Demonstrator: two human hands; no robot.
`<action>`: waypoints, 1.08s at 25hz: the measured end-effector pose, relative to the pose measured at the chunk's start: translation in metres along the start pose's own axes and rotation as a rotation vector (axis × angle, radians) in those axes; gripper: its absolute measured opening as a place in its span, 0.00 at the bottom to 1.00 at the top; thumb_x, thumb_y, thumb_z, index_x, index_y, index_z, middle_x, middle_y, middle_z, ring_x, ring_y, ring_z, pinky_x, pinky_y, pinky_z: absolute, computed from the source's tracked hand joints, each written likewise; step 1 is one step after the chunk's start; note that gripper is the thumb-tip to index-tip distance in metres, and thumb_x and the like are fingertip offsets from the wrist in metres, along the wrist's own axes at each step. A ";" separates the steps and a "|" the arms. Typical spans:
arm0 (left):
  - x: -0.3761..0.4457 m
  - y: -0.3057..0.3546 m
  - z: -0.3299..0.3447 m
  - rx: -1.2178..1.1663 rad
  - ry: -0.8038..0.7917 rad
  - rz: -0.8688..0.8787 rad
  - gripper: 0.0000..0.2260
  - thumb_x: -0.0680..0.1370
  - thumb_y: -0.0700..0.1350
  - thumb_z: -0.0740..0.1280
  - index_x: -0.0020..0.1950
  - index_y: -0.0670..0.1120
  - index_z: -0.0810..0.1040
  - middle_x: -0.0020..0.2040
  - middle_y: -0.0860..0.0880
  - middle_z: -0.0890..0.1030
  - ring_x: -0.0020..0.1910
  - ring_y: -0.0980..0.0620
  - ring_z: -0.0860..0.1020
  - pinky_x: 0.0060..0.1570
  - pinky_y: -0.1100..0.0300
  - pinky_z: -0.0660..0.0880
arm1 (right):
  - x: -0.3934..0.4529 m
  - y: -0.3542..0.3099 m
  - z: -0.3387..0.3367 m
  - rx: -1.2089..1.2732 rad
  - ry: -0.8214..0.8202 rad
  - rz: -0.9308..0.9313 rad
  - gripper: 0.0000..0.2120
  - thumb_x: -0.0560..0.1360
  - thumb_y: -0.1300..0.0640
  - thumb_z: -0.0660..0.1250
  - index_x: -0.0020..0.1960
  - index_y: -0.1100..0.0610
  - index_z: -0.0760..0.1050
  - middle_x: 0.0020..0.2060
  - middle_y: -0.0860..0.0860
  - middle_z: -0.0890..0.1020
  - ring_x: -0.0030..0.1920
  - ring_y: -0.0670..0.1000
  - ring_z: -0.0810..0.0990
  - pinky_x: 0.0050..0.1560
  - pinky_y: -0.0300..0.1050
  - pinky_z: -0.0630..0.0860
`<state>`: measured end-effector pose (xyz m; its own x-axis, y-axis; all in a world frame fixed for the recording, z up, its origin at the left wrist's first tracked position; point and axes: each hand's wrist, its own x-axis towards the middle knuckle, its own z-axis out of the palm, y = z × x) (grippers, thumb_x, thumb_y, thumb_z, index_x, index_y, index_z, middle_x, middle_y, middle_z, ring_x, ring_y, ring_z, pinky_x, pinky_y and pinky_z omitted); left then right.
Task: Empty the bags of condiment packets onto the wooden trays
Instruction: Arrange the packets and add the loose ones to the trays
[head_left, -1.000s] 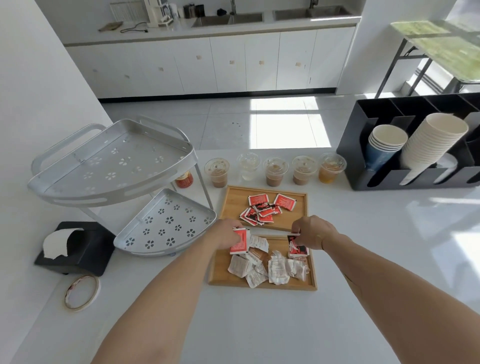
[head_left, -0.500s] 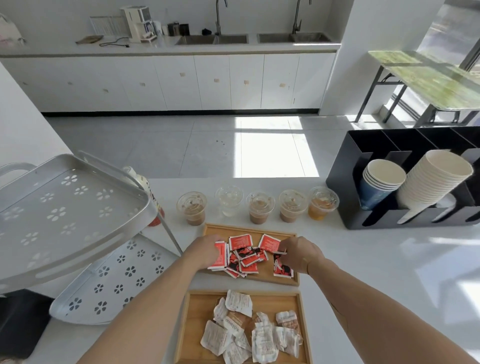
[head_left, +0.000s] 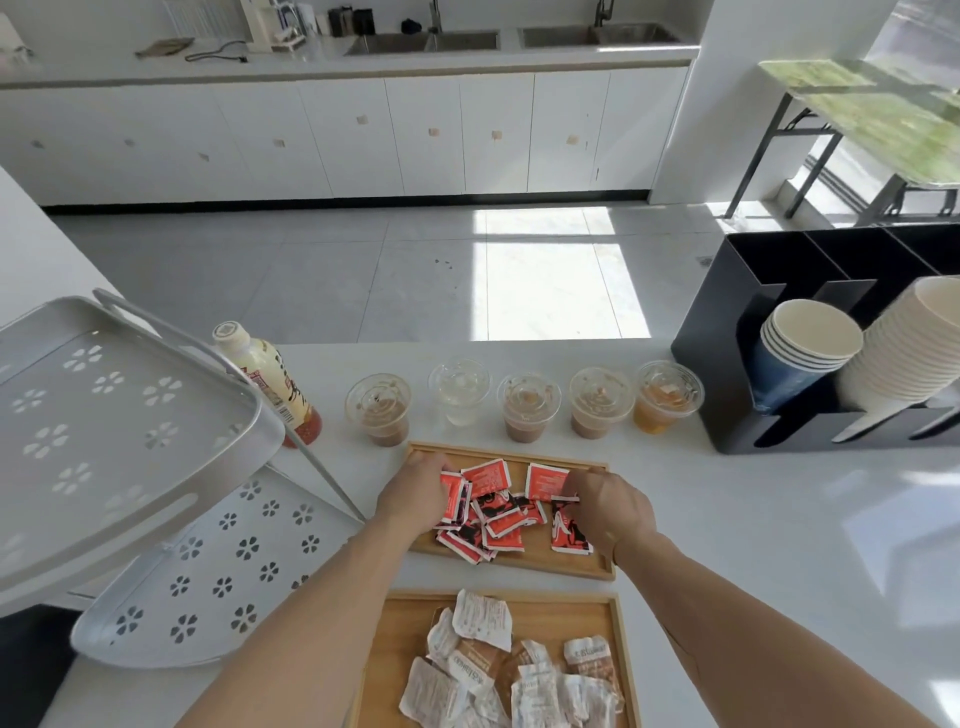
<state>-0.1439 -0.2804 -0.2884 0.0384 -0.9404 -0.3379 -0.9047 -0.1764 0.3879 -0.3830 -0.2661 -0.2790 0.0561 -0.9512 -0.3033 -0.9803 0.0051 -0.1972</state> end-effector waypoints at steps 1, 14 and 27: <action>-0.003 0.001 0.001 0.010 0.028 -0.008 0.13 0.80 0.44 0.61 0.64 0.51 0.74 0.64 0.47 0.73 0.59 0.46 0.76 0.55 0.50 0.76 | -0.002 -0.001 0.002 0.001 0.016 -0.001 0.13 0.78 0.54 0.63 0.62 0.51 0.75 0.56 0.51 0.79 0.57 0.56 0.78 0.48 0.48 0.75; -0.082 0.010 -0.019 0.104 0.086 -0.027 0.13 0.82 0.50 0.58 0.65 0.50 0.71 0.66 0.47 0.70 0.63 0.45 0.73 0.56 0.48 0.76 | -0.066 -0.012 -0.035 -0.145 -0.031 0.023 0.16 0.79 0.46 0.57 0.63 0.49 0.75 0.60 0.50 0.78 0.62 0.54 0.72 0.60 0.53 0.68; -0.226 0.007 -0.032 0.230 -0.320 0.053 0.07 0.79 0.46 0.57 0.51 0.47 0.74 0.52 0.48 0.77 0.49 0.50 0.74 0.44 0.59 0.70 | -0.196 -0.010 -0.068 -0.048 -0.217 -0.013 0.15 0.76 0.50 0.61 0.61 0.49 0.77 0.58 0.50 0.80 0.58 0.53 0.78 0.59 0.47 0.75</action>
<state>-0.1450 -0.0788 -0.1821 -0.1124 -0.8020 -0.5867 -0.9747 -0.0257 0.2218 -0.3975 -0.1010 -0.1544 0.1029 -0.8624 -0.4956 -0.9869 -0.0261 -0.1595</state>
